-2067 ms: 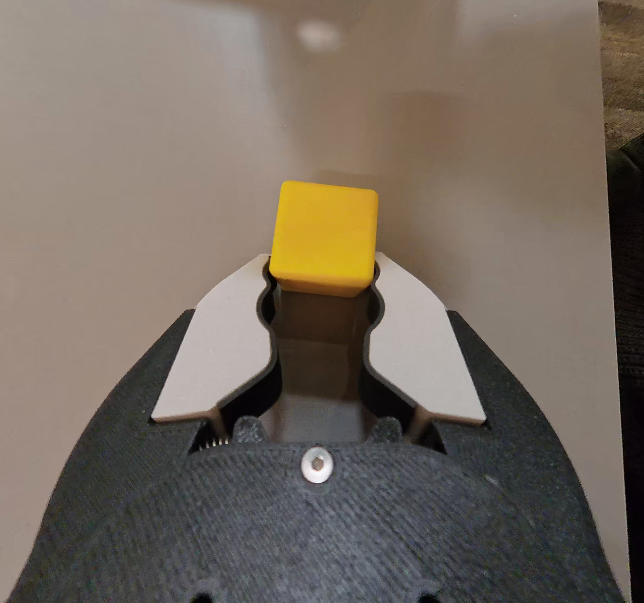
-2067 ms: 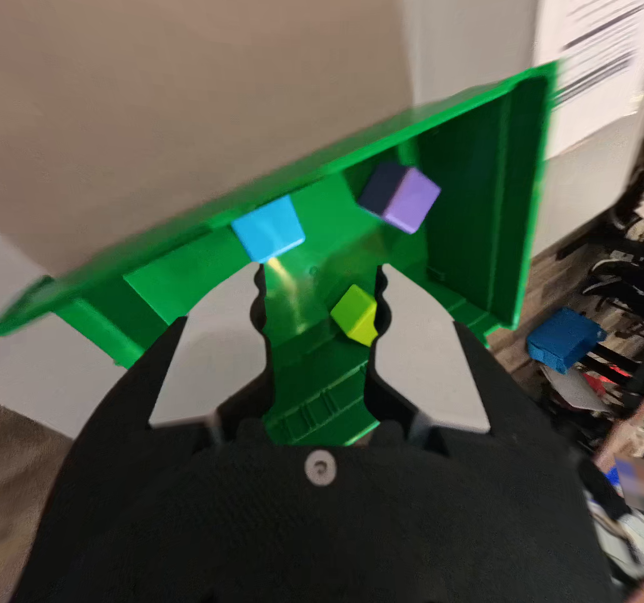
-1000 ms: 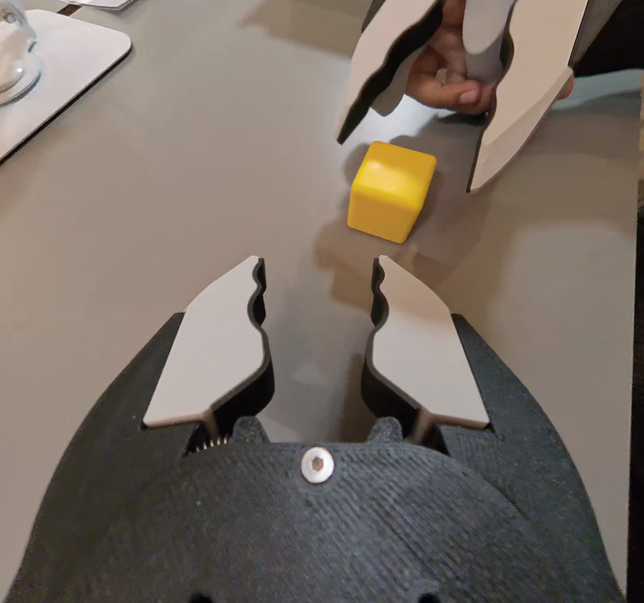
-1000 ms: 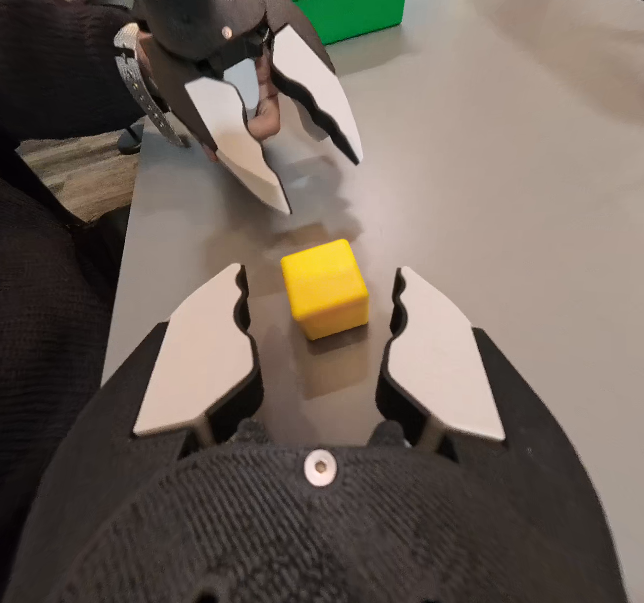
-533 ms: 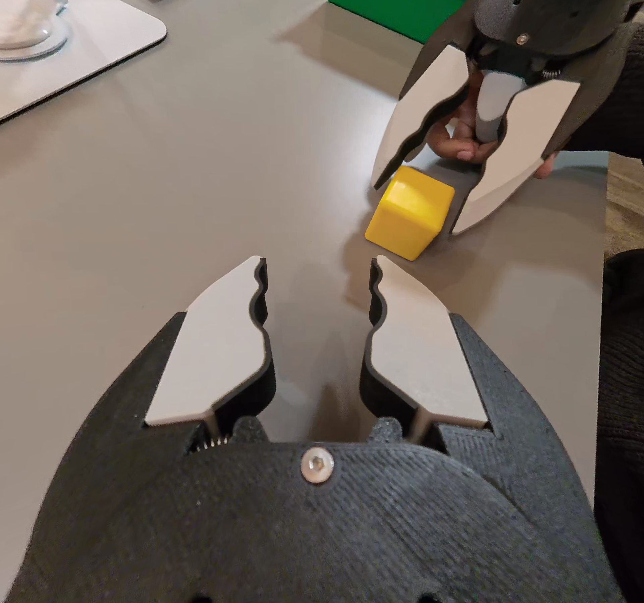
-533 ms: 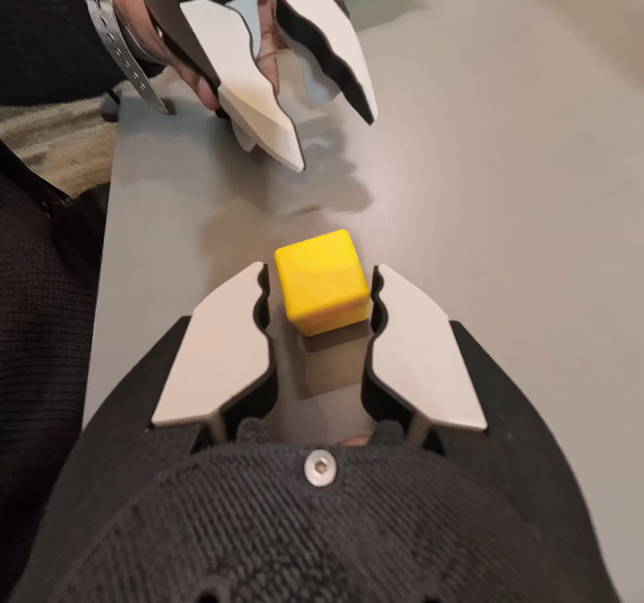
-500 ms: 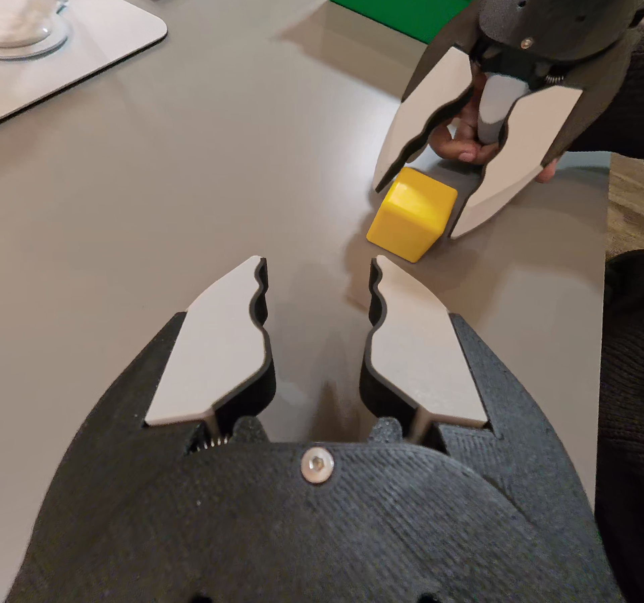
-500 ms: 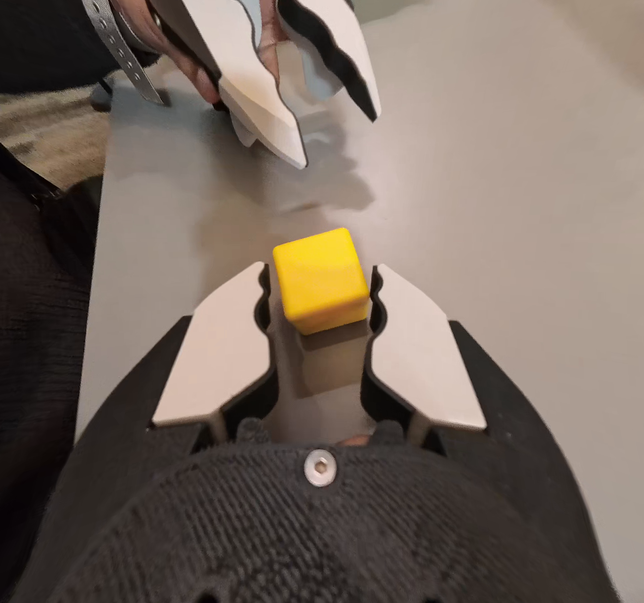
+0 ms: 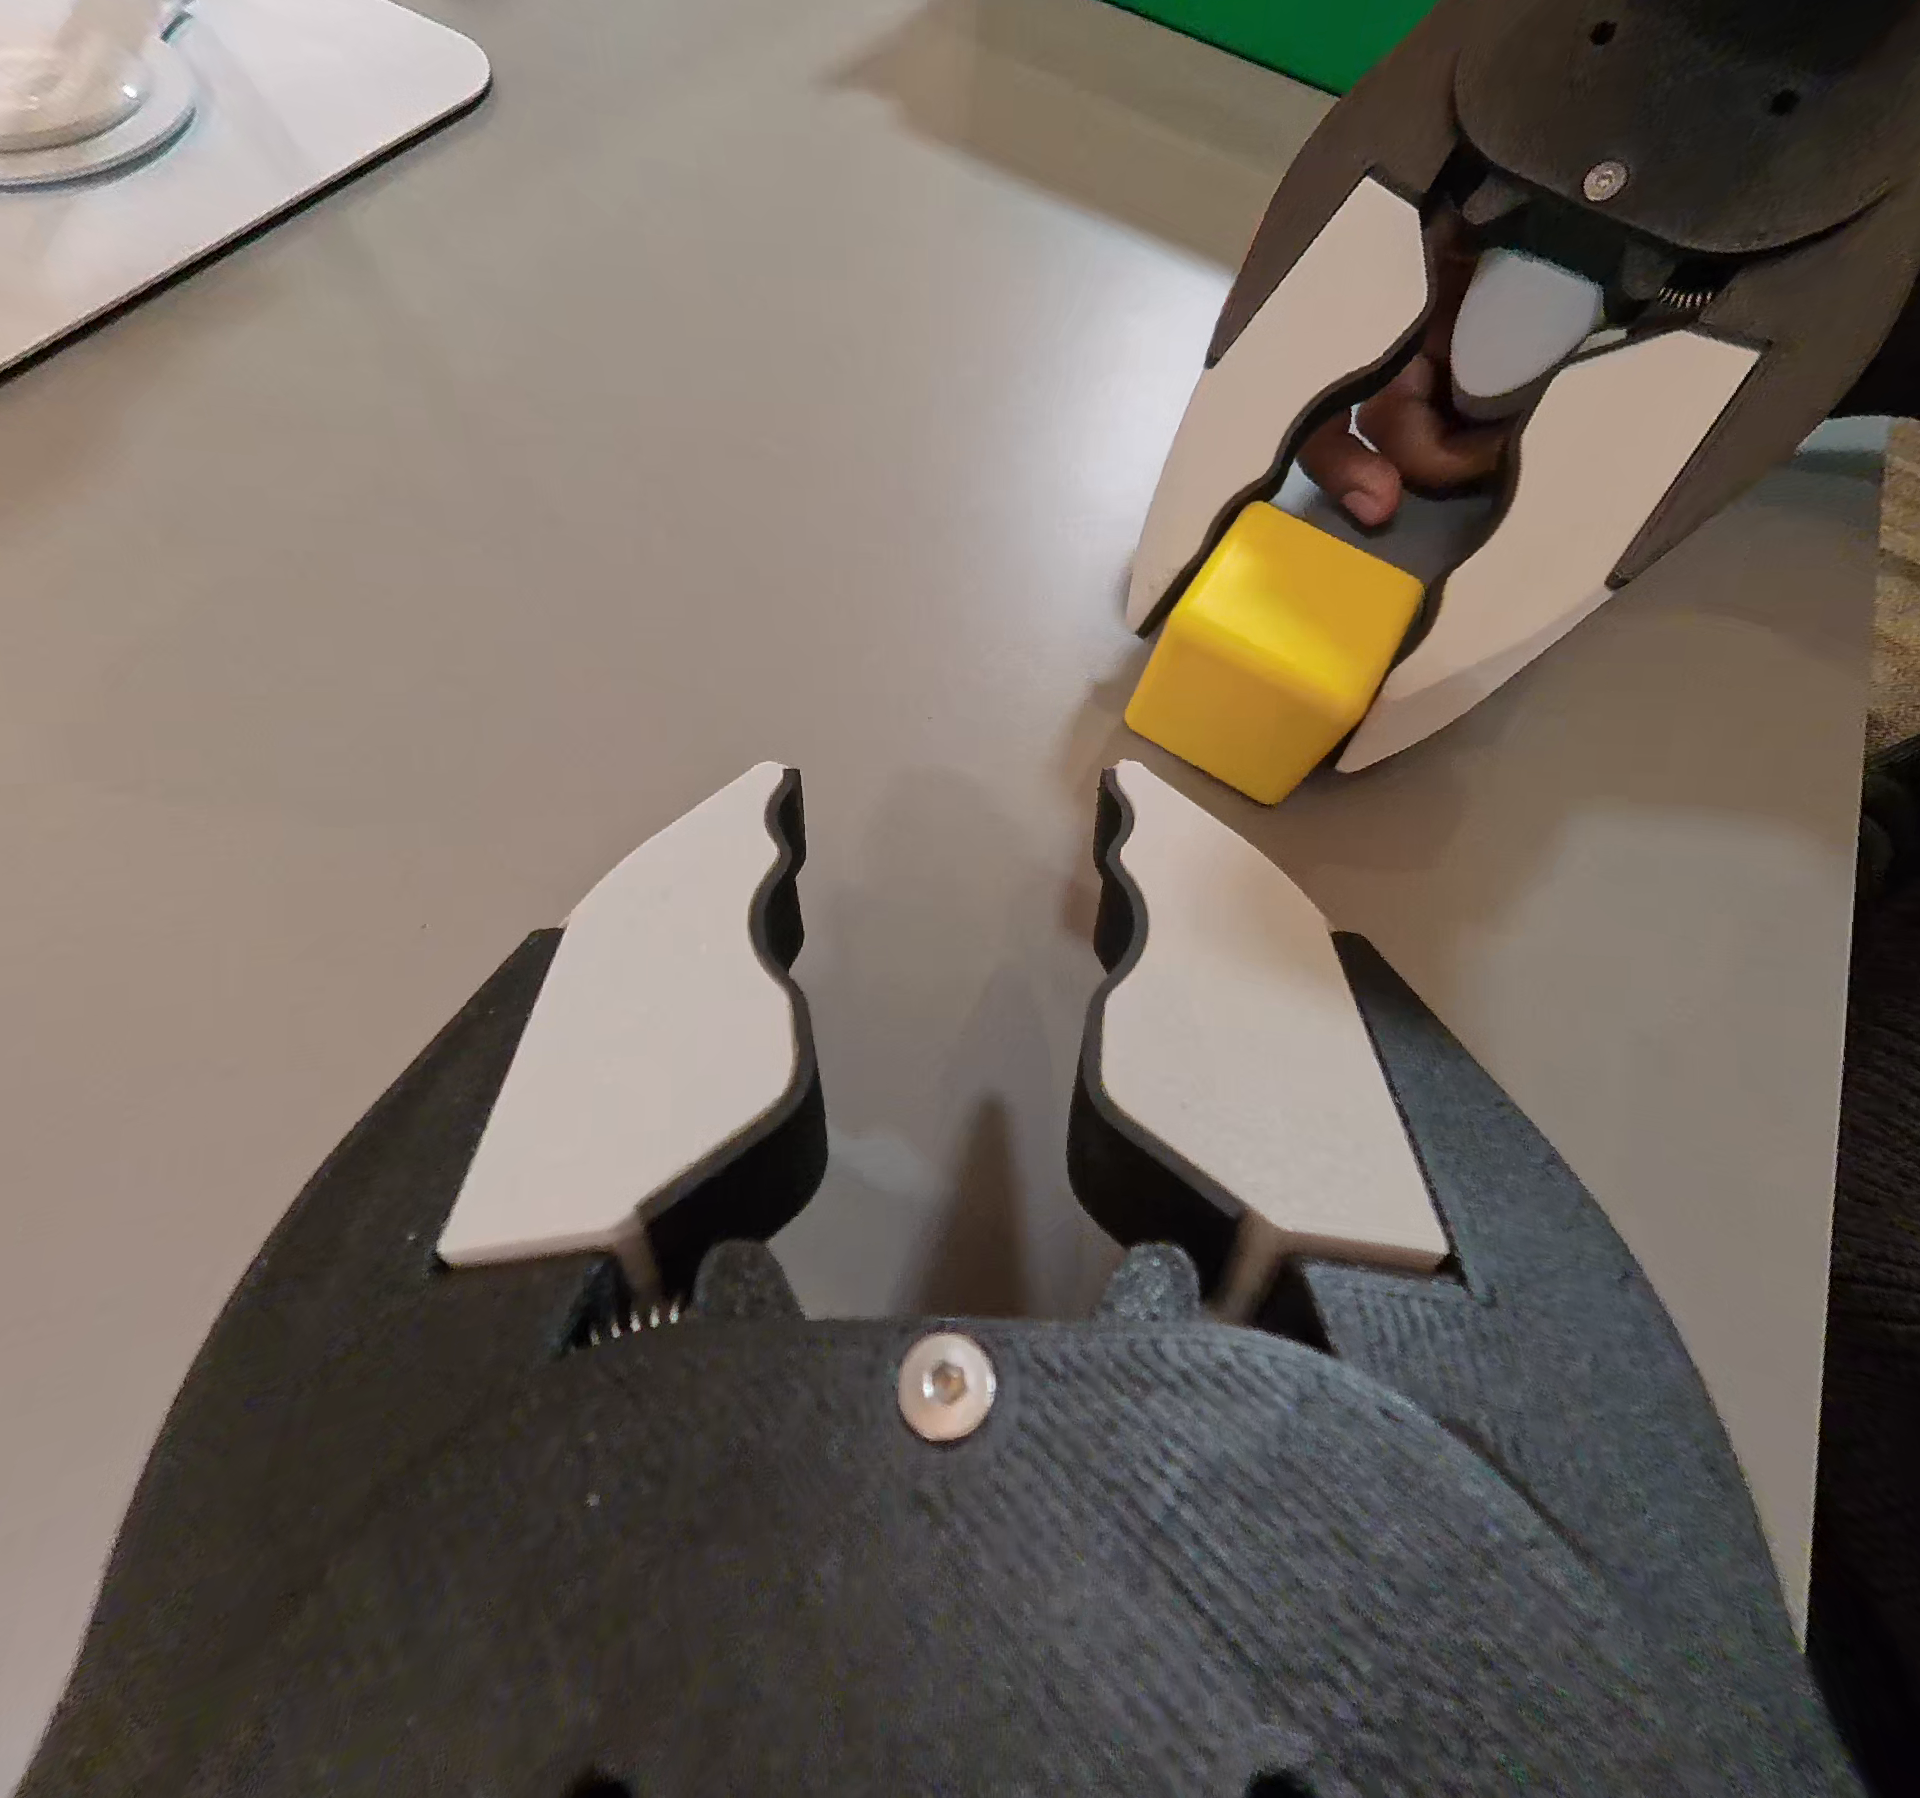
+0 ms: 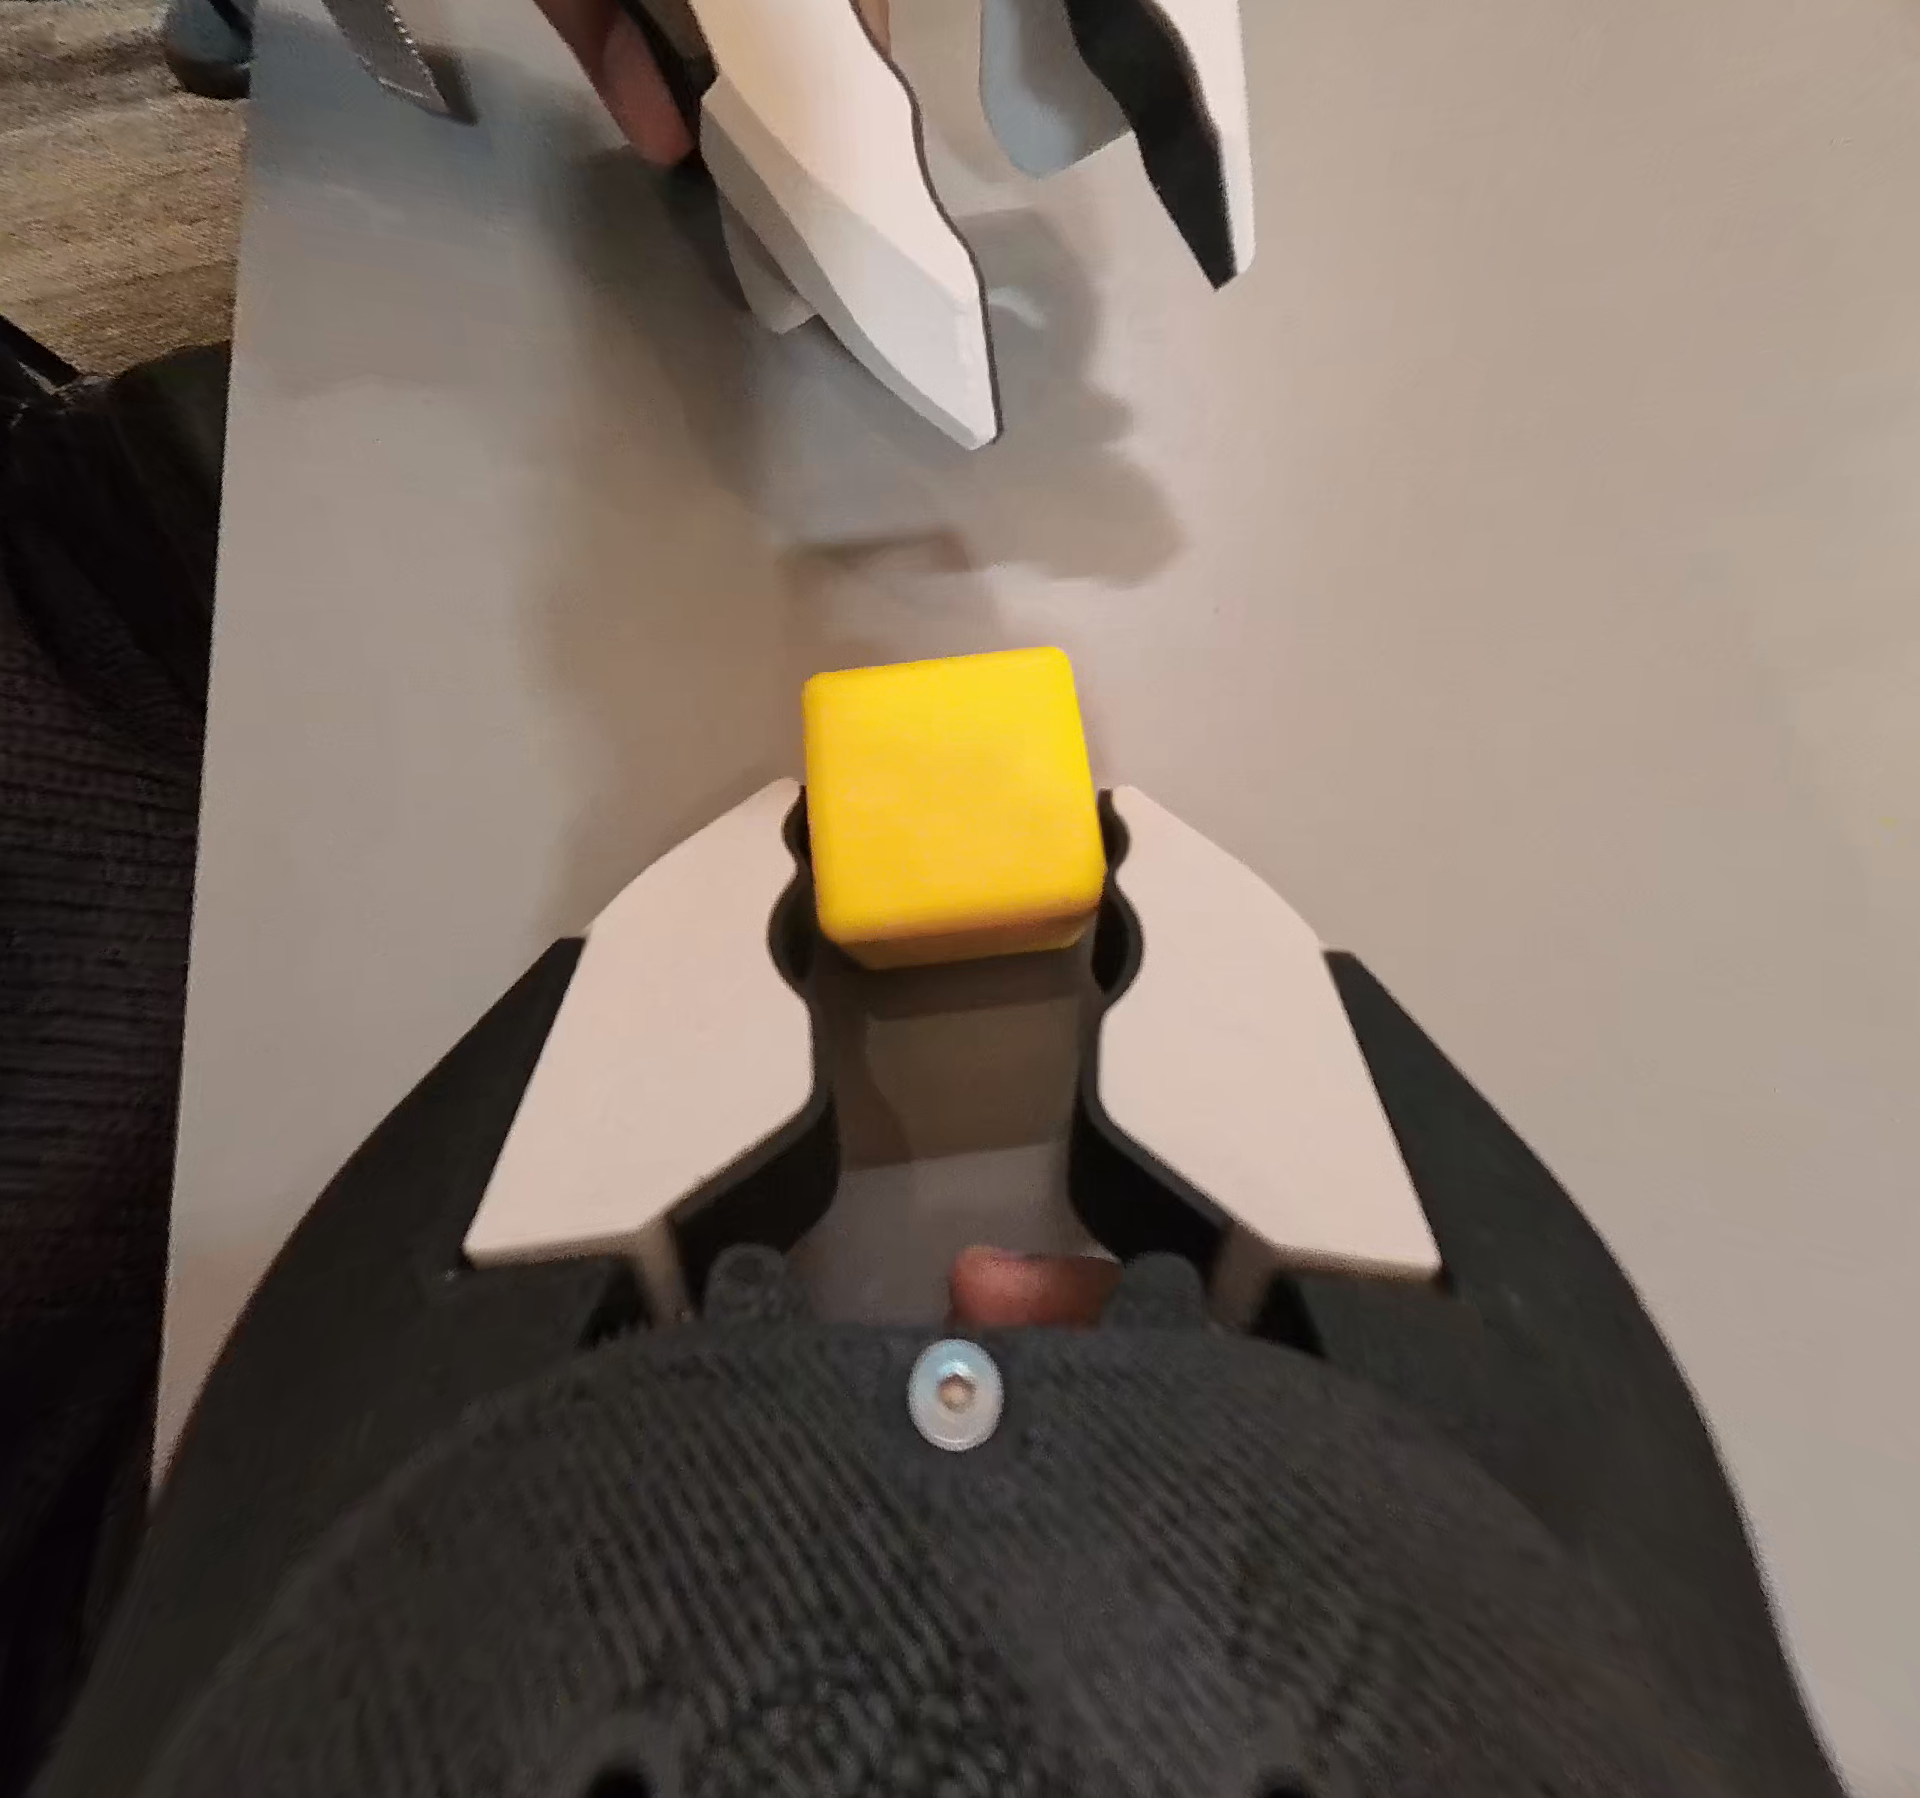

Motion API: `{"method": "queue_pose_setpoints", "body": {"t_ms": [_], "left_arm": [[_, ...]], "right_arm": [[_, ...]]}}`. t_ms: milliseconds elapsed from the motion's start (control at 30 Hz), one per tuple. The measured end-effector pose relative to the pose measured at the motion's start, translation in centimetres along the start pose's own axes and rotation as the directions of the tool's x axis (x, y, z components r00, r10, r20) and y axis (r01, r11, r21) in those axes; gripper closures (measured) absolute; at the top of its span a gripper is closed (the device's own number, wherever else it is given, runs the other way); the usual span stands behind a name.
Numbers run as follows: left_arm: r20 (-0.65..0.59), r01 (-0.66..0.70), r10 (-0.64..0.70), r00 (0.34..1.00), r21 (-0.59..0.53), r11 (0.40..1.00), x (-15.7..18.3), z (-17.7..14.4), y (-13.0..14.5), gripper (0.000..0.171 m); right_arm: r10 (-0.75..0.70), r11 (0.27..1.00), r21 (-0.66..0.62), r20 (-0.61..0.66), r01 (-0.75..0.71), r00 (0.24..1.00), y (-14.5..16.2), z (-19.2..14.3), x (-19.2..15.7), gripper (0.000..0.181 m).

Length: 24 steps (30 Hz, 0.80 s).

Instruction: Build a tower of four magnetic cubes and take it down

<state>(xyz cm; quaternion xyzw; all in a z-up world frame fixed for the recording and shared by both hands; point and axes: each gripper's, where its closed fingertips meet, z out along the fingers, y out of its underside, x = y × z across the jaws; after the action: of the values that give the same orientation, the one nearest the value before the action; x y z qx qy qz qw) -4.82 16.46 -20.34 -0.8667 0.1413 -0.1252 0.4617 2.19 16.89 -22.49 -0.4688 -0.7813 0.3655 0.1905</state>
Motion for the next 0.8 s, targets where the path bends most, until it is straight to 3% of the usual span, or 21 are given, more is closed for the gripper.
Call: {"method": "queue_pose_setpoints", "body": {"t_ms": [300, 433, 533, 633, 700, 800], "left_arm": [[-0.009, 0.008, -0.009, 1.0, -0.009, 1.0, 0.0, 0.1, 0.1, 0.118], [-0.011, 0.002, -0.002, 1.0, -0.016, 1.0, 0.1, 0.2, 0.1, 0.118], [-0.016, -0.002, 0.001, 1.0, -0.011, 1.0, 0.2, 0.5, -0.1, 0.119], [-0.027, 0.0, 0.0, 1.0, -0.013, 1.0, 0.3, 1.0, -0.5, 0.119], [-0.04, 0.008, -0.009, 0.999, -0.018, 1.0, 0.5, 1.6, -0.7, 0.12], [-0.069, -0.001, -0.001, 0.998, -0.035, 0.999, 1.2, 2.6, -1.1, 0.119]], "right_arm": [[-0.066, 0.997, 0.026, -0.036, 0.067, 0.997, -0.1, -0.8, 1.1, 0.129], [-0.057, 0.987, 0.144, -0.107, 0.072, 0.993, -3.2, -3.4, 1.7, 0.13], [-0.017, 0.961, 0.265, -0.238, 0.082, 0.971, -6.8, -8.5, 3.0, 0.13], [0.029, 0.959, 0.265, -0.439, 0.099, 0.898, -7.5, -15.6, 5.3, 0.13], [0.054, 0.977, 0.196, -0.583, 0.077, 0.81, -5.6, -20.9, 7.2, 0.13], [0.013, 0.997, -0.046, -0.736, -0.068, 0.677, 1.1, -28.5, 9.9, 0.13]]}}
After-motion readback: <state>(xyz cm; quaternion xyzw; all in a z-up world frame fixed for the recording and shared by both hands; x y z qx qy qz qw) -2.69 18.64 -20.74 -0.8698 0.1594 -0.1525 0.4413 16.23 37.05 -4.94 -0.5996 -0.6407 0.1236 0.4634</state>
